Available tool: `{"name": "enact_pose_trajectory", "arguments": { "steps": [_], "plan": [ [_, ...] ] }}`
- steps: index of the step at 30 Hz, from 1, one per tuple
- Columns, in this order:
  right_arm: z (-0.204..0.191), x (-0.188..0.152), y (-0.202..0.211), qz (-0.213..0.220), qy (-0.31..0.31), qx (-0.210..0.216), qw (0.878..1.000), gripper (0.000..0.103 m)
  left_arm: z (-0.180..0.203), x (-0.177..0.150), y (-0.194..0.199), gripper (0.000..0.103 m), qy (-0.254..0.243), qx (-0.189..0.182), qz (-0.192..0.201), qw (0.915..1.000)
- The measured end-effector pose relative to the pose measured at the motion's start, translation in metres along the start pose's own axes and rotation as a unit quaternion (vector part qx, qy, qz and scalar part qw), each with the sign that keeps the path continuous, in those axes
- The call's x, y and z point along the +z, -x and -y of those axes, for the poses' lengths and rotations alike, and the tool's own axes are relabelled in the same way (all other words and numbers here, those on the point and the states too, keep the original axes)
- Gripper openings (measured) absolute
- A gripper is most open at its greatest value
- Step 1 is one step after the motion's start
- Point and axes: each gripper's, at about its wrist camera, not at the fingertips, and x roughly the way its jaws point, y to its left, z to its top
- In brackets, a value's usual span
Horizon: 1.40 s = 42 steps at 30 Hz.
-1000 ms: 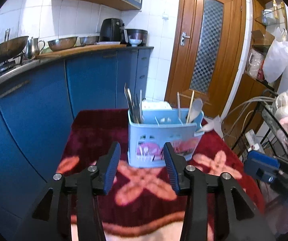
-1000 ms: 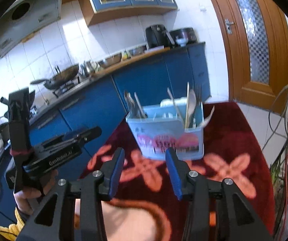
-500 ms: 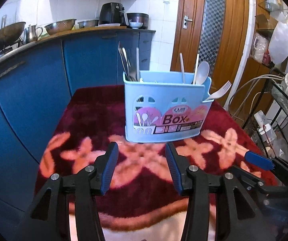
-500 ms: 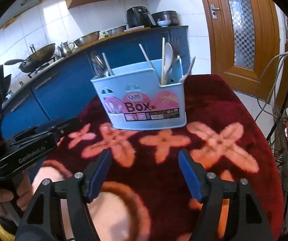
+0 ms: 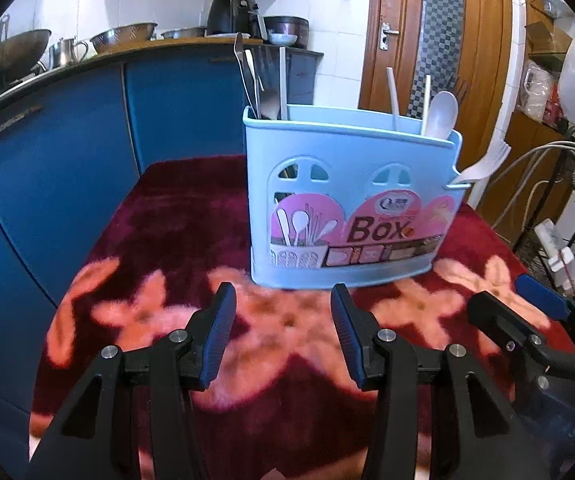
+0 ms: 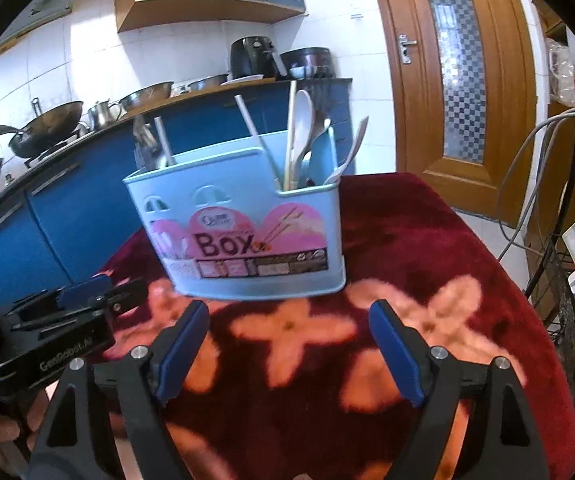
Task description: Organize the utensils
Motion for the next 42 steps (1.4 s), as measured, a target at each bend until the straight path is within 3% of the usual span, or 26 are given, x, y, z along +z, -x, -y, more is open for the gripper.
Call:
{"name": "enact_pose_trajectory", "arguments": {
  "steps": [7, 21, 42],
  "plan": [
    [0.006, 0.005, -0.013, 0.001, -0.014, -0.005, 1.0, 0.084, 0.001, 0.001, -0.013, 0.05, -0.001, 0.013, 0.023, 0.9997],
    [-0.003, 0.004, -0.013, 0.014, 0.008, -0.03, 0.999, 0.084, -0.002, 0.0, -0.022, 0.05, 0.008, 0.01, 0.02, 0.9997],
    [-0.005, 0.002, -0.014, 0.013, 0.01, -0.031, 0.999, 0.084, 0.0, -0.001, -0.02, 0.051, 0.004, 0.014, 0.027, 0.9995]
  ]
}}
